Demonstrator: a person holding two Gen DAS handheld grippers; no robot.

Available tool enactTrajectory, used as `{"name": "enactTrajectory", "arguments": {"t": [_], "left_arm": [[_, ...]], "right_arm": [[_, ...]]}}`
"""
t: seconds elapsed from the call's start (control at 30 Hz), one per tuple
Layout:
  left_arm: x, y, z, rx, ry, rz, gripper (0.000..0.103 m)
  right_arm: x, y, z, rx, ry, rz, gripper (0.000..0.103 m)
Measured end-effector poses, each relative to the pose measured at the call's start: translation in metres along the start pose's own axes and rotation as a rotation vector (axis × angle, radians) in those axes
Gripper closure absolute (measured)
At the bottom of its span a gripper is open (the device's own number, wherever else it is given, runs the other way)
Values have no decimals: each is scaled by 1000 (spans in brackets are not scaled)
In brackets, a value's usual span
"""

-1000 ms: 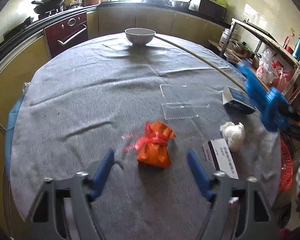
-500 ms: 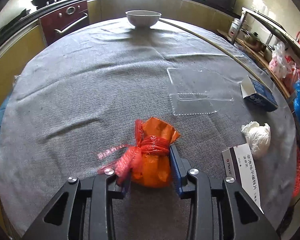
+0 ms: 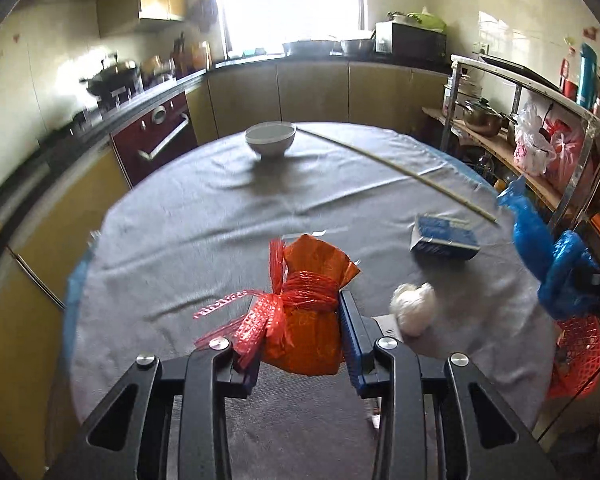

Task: Collect trash
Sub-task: 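Carry the orange mesh bag and blue bag toward the red basket with both tools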

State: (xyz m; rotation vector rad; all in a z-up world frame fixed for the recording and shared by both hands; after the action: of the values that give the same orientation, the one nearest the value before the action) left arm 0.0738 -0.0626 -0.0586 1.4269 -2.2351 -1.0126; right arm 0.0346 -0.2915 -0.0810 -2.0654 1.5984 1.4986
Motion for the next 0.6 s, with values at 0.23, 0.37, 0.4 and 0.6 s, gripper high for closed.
{"name": "enactTrajectory", "arguments": {"t": [0.23, 0.37, 0.4, 0.6], "left_arm": [[32, 34, -13, 37, -45, -41, 67], [48, 44, -19, 52, -75, -56, 67], [51, 46, -19, 55, -82, -57, 67], [76, 53, -23, 63, -118, -54, 67]], "right_arm": [[2, 30, 5, 45, 1, -12, 47], [5, 45, 7, 67, 4, -12, 47], [6, 49, 8, 71, 4, -12, 47], [9, 67, 11, 91, 7, -15, 47]]}}
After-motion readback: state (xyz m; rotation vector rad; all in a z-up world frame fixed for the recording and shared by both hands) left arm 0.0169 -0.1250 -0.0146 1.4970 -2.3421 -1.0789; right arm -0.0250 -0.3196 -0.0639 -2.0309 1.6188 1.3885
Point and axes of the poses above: each gripper's, at about its wrist camera, not at the fingertips, and y roughly against the way its jaws point, x to its right, z to its underside, the point moved 4 cm from there along -y, roughly the way its jaws point, and after that the axes turned 4 degrees about -y, right-handed, at the moved point
